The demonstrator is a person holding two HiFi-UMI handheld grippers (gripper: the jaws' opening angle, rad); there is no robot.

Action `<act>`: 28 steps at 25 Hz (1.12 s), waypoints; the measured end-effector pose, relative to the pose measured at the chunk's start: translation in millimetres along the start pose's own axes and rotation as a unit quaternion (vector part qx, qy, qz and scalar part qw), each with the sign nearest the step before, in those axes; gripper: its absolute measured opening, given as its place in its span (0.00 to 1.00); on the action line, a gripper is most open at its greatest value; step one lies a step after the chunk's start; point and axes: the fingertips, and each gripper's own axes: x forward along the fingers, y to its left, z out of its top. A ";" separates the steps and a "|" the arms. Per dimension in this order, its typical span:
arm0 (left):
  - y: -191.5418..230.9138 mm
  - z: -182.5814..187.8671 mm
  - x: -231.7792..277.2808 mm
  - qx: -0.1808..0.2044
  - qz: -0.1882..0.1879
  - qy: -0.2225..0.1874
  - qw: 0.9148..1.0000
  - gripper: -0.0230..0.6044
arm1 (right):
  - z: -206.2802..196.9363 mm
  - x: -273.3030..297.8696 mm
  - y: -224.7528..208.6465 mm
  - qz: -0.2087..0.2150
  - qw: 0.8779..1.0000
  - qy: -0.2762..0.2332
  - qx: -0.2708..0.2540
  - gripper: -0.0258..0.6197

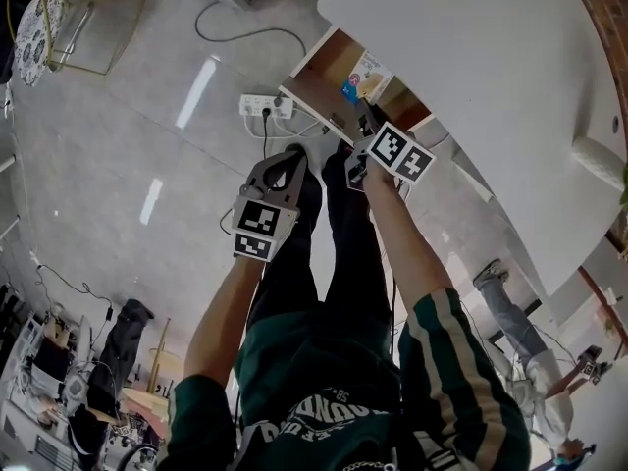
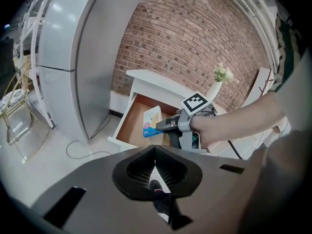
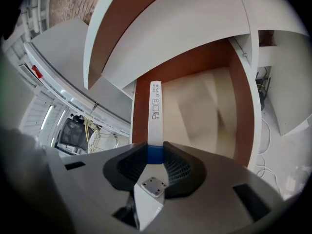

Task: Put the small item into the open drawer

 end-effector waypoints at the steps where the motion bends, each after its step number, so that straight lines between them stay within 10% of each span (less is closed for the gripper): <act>1: 0.4 -0.7 0.7 -0.001 0.001 0.000 1.000 0.06 | 2.0 3.4 -0.7 -0.001 1.000 0.000 -0.001 0.22; 28: 10.5 -18.9 7.4 -0.035 0.011 0.013 0.999 0.06 | -6.3 65.6 -36.7 -0.035 0.996 0.055 0.055 0.22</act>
